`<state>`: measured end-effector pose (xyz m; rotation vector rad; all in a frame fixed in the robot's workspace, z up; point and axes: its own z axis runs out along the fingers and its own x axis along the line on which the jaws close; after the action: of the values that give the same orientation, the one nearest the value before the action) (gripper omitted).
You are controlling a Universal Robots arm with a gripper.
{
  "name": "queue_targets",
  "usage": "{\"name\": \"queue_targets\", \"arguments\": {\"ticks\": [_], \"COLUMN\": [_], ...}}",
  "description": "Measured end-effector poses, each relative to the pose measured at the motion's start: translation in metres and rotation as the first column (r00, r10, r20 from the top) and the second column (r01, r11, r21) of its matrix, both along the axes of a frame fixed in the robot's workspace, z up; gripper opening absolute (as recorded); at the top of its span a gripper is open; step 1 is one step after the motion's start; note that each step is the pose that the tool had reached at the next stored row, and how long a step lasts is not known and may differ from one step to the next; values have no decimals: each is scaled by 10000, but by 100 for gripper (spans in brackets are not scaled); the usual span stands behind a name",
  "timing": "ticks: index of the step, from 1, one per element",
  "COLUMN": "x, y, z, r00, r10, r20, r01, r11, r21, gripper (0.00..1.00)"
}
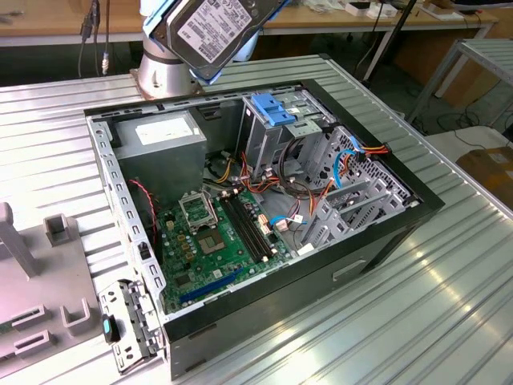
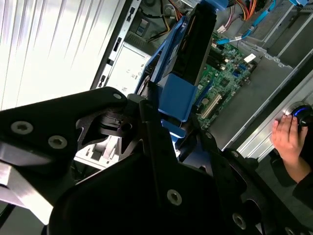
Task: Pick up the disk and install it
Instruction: 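Insert the disk into the insertion slot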
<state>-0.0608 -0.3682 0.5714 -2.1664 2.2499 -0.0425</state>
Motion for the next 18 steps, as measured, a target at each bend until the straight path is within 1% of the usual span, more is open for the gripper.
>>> {"name": "queue_targets", "arguments": {"ticks": [4,7,8,9,10,11,12,15,16,17,18], "x": [9,18,25,31,37,41,43,62,72,78,81], "y": [-10,-29,-80,-158,-224,-253,-274,-406,-477,-523,-553], "z": [0,0,0,0,0,0,0,-1,0,0,-1], "r00": [10000,10000,10000,10000,10000,10000,10000,10000,10000,10000,10000], "r10": [0,-1,0,0,0,0,0,0,0,0,-1], "r20": [0,0,0,-1,0,0,0,1,0,0,0], "r01": [0,1,0,0,0,0,0,0,0,0,1], "r11": [10000,10000,10000,10000,10000,10000,10000,10000,10000,10000,10000], "r21": [0,0,-1,0,0,-2,-2,-18,-30,-36,-37], "gripper": [37,37,37,37,37,37,37,37,37,37,37]}}
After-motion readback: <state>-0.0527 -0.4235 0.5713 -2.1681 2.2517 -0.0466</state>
